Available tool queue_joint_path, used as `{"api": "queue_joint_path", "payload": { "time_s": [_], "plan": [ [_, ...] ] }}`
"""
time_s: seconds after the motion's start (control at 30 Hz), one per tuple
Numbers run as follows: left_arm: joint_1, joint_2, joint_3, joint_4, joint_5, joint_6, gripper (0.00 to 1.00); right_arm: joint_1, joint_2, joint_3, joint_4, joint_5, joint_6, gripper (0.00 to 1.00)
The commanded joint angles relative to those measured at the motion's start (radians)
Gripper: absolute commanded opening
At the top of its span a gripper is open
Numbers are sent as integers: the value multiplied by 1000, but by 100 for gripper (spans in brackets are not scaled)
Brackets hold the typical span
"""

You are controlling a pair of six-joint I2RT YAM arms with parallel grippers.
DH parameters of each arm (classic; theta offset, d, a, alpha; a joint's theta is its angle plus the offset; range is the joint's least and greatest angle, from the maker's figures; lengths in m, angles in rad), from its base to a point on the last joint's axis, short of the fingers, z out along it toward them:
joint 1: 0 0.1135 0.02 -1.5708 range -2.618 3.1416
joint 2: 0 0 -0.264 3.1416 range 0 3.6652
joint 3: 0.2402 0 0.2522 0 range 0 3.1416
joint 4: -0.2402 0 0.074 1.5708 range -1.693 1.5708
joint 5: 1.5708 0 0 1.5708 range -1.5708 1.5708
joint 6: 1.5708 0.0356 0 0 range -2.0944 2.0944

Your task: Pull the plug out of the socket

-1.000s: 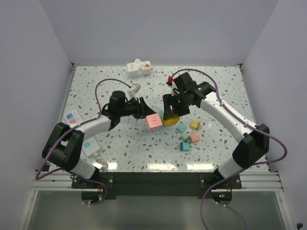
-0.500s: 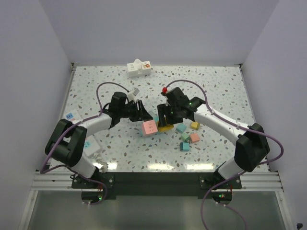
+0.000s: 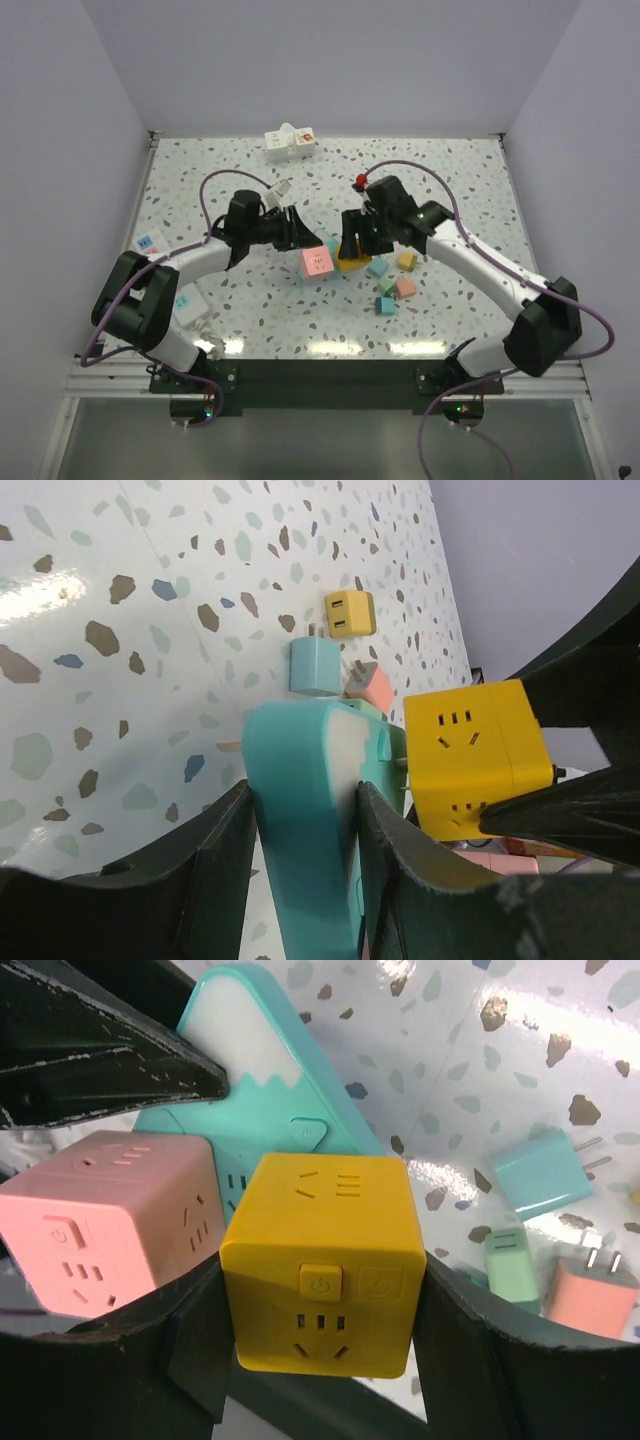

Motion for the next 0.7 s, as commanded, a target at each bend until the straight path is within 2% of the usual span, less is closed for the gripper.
{"api": "queue_joint_path", "payload": {
  "time_s": [0.0, 0.07, 0.23, 0.33, 0.47, 0.57, 0.67],
  "plan": [
    [63, 18, -43, -80, -191, 123, 0, -78, 79, 306, -295, -178, -96, 0],
    [61, 12, -47, -87, -191, 134, 0, -130, 140, 418, -360, -250, -125, 0],
    [63, -14, -75, -89, -203, 134, 0, -167, 190, 545, -401, -228, -156, 0],
    [63, -22, -78, -89, -217, 121, 0, -166, 83, 415, -262, -173, -89, 0],
    [63, -14, -64, -92, -218, 112, 0, -149, -137, 86, 4, -116, -20, 0],
    [63, -7, -38, -95, -214, 103, 0, -146, -212, -13, 19, -85, -18, 0],
    [63, 4, -8, -100, -214, 94, 0, -147, -214, -20, -19, -60, -39, 0]
  ]
}}
